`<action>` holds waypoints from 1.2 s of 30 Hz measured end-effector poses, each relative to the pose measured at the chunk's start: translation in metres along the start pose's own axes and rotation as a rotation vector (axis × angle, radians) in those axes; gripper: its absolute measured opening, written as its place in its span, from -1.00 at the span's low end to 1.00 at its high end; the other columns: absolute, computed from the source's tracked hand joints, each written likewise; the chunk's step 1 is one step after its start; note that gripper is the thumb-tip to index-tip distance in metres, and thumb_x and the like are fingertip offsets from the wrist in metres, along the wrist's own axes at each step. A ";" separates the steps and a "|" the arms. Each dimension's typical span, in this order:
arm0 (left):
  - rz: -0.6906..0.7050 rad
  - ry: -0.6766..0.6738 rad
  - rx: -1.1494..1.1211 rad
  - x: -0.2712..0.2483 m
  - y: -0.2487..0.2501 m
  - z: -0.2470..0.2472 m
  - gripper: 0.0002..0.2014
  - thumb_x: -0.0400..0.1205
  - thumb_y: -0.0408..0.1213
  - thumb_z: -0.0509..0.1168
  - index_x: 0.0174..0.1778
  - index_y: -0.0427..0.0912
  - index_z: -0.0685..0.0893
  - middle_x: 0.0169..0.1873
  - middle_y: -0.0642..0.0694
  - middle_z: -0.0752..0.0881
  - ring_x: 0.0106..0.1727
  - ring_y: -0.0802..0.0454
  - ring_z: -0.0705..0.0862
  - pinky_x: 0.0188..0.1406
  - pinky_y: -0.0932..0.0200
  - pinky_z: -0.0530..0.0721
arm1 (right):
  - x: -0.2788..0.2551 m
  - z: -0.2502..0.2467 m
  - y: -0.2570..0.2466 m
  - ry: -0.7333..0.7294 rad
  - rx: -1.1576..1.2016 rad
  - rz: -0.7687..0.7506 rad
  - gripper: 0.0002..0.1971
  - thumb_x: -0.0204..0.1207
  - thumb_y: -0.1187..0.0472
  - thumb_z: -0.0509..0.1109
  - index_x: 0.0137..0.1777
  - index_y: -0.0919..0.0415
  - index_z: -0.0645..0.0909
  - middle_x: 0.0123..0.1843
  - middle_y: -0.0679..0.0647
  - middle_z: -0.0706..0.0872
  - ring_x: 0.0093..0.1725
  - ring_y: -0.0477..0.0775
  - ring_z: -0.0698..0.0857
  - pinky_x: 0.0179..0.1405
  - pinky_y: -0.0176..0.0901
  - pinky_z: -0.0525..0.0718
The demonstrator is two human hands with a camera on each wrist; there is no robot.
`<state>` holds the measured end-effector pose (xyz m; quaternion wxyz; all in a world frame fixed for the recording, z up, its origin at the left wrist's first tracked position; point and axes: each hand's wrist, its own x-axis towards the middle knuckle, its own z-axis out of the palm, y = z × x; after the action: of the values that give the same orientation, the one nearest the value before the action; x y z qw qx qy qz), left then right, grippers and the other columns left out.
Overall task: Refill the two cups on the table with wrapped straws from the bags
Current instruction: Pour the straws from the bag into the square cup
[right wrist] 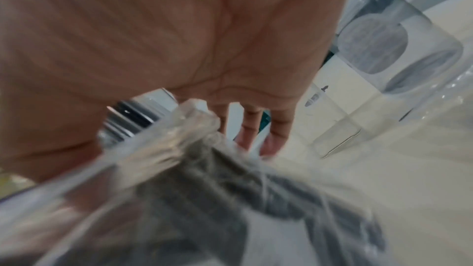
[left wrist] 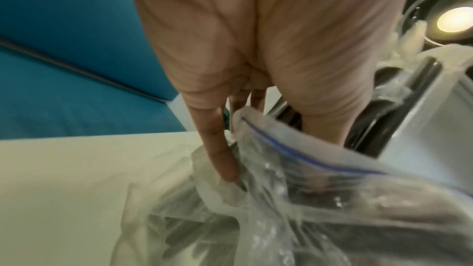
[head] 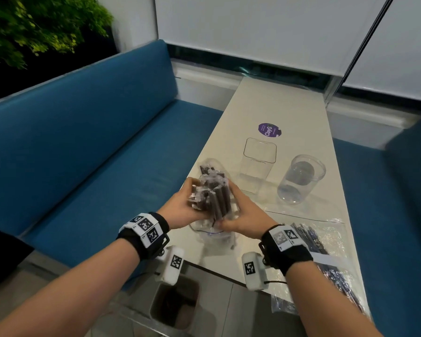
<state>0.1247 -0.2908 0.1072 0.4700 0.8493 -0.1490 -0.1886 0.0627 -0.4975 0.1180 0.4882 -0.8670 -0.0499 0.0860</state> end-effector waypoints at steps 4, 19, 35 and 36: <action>0.018 0.018 -0.104 0.001 -0.004 0.011 -0.14 0.45 -0.28 0.59 0.57 0.16 0.27 0.12 -0.08 0.86 0.17 -0.11 0.84 0.29 -0.17 0.78 | -0.004 0.013 0.012 0.015 -0.006 -0.032 0.34 -0.04 0.04 0.93 0.66 -0.41 0.15 0.59 -0.12 0.42 0.65 -0.10 0.44 0.67 0.11 0.49; 0.107 0.112 -0.002 0.013 -0.001 0.009 -0.79 0.58 0.01 0.55 0.07 0.07 0.82 -0.16 0.21 0.82 0.01 0.18 0.81 -0.03 0.37 0.65 | -0.012 0.012 0.014 0.145 0.137 0.081 -0.21 0.42 0.23 0.72 0.52 -0.13 0.35 0.37 -0.14 0.64 0.27 -0.51 0.65 0.15 -0.64 0.53; 0.085 0.233 0.001 0.010 0.017 0.006 -0.44 0.58 -0.07 0.57 0.30 -0.11 0.38 0.17 -0.09 0.74 0.14 -0.09 0.74 0.02 0.13 0.60 | -0.021 -0.003 0.008 0.267 -0.088 0.001 -0.57 0.39 -0.07 0.69 0.10 -0.23 0.51 0.79 -0.17 0.21 0.72 -0.08 0.28 0.44 0.14 0.66; 0.071 0.229 -0.022 0.010 0.017 0.007 -0.38 0.55 -0.13 0.60 0.28 -0.09 0.28 0.17 -0.13 0.71 0.12 -0.11 0.75 0.00 0.14 0.63 | -0.020 -0.001 0.006 0.240 -0.106 0.013 -0.60 0.37 -0.17 0.65 0.09 -0.29 0.53 0.82 -0.15 0.16 0.76 -0.05 0.24 0.46 0.19 0.65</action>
<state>0.1285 -0.3093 0.1169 0.4995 0.8543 -0.1225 -0.0753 0.0432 -0.5052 0.1152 0.4435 -0.8960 0.0099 -0.0180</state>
